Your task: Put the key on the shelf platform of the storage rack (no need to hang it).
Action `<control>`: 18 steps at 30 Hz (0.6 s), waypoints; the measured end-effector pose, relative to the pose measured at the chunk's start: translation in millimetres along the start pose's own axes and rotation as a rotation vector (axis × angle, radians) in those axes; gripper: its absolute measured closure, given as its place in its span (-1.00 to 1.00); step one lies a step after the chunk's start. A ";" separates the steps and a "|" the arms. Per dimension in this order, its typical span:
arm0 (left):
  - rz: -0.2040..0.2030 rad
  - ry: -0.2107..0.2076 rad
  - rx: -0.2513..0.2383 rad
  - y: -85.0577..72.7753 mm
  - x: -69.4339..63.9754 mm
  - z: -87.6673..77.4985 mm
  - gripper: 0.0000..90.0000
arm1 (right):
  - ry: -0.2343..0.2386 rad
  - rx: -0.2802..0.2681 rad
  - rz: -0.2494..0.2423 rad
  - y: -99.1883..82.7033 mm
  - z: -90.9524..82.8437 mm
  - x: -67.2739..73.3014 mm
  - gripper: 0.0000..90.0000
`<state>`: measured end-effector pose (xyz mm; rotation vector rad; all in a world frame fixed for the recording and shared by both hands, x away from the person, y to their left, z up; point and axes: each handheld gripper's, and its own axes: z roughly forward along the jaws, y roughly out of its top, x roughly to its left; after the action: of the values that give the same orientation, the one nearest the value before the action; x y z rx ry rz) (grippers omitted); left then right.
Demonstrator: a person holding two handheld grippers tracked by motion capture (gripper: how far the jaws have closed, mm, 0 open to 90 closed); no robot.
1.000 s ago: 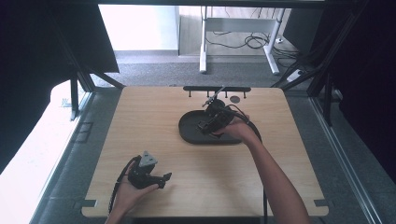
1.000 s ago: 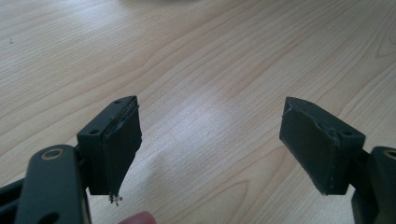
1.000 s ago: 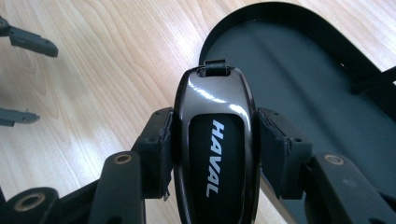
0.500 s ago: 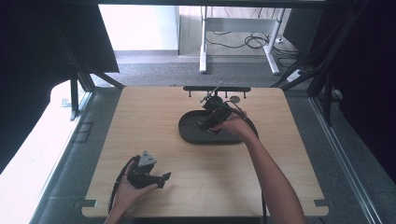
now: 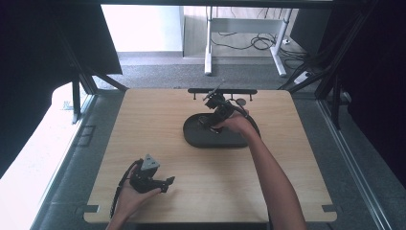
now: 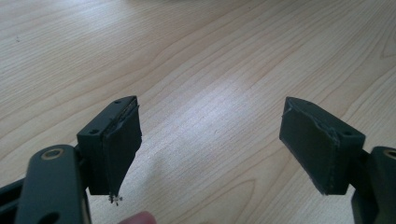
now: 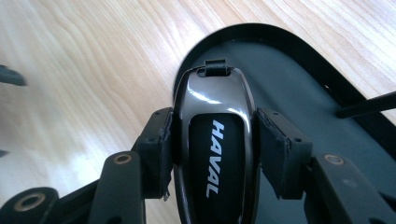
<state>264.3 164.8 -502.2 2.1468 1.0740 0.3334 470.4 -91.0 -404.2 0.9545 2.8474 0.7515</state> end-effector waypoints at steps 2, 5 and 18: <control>-0.001 0.000 -0.001 -0.1 0.2 -0.4 -0.53 | -0.004 0.004 0.007 0.9 4.1 -3.6 0.10; -0.002 0.001 -0.003 -0.3 0.4 -0.4 -0.53 | -0.010 0.002 0.024 0.5 7.6 -8.5 0.10; 0.007 0.001 0.004 -0.4 -2.7 2.5 -0.53 | -0.080 0.040 0.044 -12.9 36.2 -23.0 0.10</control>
<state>263.6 161.7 -504.0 2.1549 1.0690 0.3357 488.8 -97.6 -444.5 1.0311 2.7915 0.6463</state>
